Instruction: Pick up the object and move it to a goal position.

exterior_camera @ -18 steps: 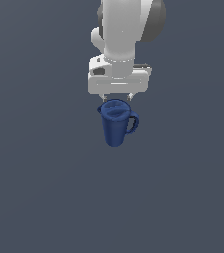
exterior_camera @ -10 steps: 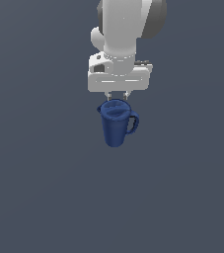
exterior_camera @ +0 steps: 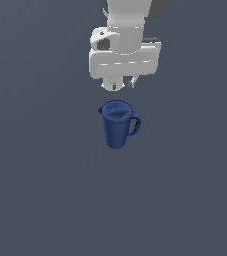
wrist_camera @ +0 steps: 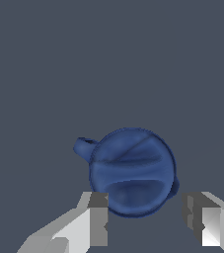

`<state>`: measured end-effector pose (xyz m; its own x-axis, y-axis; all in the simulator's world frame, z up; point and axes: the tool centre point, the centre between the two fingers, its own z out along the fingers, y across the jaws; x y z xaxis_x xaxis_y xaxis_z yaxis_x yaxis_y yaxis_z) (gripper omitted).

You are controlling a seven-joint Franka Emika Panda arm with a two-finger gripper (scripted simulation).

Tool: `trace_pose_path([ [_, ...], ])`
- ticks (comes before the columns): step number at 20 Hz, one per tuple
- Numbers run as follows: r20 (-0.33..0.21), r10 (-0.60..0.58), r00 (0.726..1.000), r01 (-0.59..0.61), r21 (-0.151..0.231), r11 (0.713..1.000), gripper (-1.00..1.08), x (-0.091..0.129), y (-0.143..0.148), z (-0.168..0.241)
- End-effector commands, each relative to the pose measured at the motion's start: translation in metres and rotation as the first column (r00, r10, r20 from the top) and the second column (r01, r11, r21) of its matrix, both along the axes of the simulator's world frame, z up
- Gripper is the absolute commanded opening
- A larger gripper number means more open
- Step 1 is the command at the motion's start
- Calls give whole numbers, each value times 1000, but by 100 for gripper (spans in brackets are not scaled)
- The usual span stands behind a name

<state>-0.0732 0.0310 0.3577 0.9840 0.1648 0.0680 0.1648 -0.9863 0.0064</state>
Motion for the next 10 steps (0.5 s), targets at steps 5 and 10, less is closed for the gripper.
trace_pose_path([
  [5, 98, 105, 990, -102, -32, 994, 28, -1, 12, 59],
  [10, 161, 195, 967, -182, -90, 979, 28, -7, 26, 103],
])
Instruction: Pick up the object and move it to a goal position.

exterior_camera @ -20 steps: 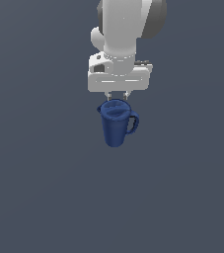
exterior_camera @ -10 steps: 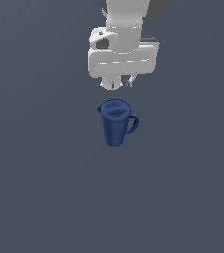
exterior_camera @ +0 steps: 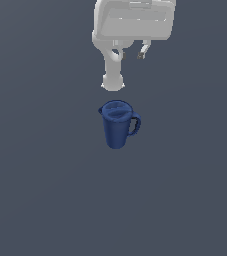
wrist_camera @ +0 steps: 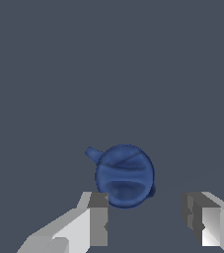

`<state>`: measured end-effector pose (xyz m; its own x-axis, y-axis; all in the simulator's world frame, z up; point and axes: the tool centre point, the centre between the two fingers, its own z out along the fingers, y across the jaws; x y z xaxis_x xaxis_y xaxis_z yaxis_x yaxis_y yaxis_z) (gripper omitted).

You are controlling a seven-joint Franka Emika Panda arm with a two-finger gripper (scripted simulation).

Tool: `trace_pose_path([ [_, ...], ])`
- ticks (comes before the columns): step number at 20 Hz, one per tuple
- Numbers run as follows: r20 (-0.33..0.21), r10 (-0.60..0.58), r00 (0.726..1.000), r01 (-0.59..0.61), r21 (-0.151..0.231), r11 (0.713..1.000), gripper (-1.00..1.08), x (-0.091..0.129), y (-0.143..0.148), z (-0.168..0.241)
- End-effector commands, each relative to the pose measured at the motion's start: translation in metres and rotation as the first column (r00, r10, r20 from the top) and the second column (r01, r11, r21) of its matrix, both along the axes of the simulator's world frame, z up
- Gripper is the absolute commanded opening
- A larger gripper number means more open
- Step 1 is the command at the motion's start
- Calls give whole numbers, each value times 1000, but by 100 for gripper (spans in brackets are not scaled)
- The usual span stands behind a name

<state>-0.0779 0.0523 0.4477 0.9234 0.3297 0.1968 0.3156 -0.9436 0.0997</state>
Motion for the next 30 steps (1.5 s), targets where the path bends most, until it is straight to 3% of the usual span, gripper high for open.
trace_pose_path([
  [1, 34, 44, 998, -43, -30, 999, 28, -3, 7, 21],
  [9, 98, 184, 978, -166, -164, 972, 28, -15, 38, 70],
  [16, 90, 302, 949, -262, -307, 915, 28, -22, 70, 89],
  [23, 14, 401, 916, -354, -445, 823, 28, -22, 104, 82],
  [30, -124, 467, 875, -453, -548, 703, 28, -13, 131, 48],
])
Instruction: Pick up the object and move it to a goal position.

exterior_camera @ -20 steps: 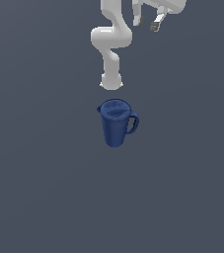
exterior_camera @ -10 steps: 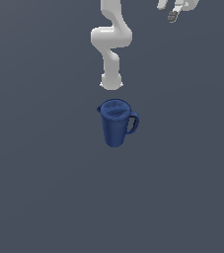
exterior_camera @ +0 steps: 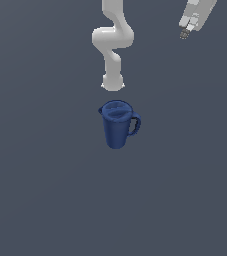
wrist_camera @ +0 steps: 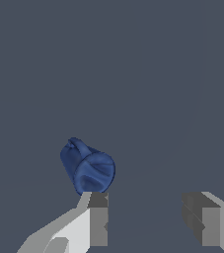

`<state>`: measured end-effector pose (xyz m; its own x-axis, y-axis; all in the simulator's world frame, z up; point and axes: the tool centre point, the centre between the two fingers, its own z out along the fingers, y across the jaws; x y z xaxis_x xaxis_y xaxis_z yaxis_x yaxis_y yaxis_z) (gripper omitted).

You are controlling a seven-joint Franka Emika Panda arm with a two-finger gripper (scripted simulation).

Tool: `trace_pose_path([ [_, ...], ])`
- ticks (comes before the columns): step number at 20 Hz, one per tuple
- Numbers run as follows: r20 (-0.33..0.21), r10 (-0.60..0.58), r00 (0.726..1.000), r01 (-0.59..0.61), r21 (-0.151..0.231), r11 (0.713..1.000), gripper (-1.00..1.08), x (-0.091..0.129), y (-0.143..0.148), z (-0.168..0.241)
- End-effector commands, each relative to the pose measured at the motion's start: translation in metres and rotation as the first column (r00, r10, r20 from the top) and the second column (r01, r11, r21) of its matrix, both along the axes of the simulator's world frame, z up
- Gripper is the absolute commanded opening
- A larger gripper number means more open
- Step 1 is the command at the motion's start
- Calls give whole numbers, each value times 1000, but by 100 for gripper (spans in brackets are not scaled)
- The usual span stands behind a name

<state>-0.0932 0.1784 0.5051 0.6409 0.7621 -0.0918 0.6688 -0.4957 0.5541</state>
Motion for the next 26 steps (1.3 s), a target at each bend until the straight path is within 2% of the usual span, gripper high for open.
trace_pose_path([
  [1, -33, 27, 999, -29, -62, 998, 28, 5, 8, -16],
  [8, -171, 74, 982, -110, -213, 971, 28, 21, 20, -79],
  [14, -326, 81, 942, -186, -306, 934, 28, 36, 16, -150],
  [19, -465, 66, 883, -251, -348, 903, 28, 44, 0, -216],
  [26, -605, 39, 795, -315, -356, 880, 28, 46, -25, -288],
])
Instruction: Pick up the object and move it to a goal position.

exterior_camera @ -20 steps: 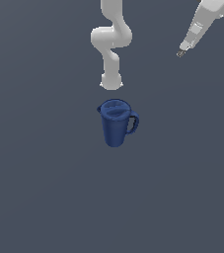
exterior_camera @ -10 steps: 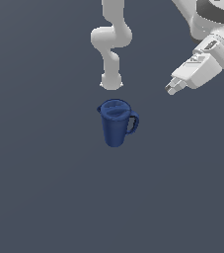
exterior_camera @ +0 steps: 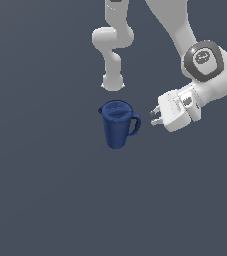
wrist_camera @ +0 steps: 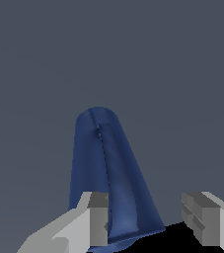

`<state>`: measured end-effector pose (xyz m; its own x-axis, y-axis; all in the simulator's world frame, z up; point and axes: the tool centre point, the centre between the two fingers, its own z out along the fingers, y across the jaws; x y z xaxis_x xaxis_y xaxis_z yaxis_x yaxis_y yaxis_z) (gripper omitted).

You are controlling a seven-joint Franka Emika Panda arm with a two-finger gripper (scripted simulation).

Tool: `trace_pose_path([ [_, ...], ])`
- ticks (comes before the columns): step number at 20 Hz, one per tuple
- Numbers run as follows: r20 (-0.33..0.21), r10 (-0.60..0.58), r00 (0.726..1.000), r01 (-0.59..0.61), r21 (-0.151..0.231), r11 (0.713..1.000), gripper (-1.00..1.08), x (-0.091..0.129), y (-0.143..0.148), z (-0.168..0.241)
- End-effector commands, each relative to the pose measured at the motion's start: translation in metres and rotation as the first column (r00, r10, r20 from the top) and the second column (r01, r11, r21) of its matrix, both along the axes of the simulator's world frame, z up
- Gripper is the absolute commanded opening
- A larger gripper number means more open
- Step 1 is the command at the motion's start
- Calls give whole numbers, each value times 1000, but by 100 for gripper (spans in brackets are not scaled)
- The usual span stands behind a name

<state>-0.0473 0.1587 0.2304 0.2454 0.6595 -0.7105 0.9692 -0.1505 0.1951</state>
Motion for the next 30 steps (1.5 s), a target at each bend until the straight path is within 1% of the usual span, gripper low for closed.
trace_pose_path([
  [1, -48, 1, 999, -1, -15, 1000, 28, 0, -8, -21],
  [5, -101, -1, 995, -2, -29, 1000, 28, -2, -18, -44],
  [8, -124, -3, 992, -2, -34, 999, 28, -3, -22, -53],
  [13, -131, -3, 991, -2, -35, 999, 28, -4, -23, -56],
  [18, -162, 0, 987, -7, -40, 999, 28, -11, -24, -64],
  [22, -158, 0, 988, -6, -40, 999, 28, -10, -25, -64],
  [30, -162, 0, 987, -7, -41, 999, 28, -14, -45, -81],
])
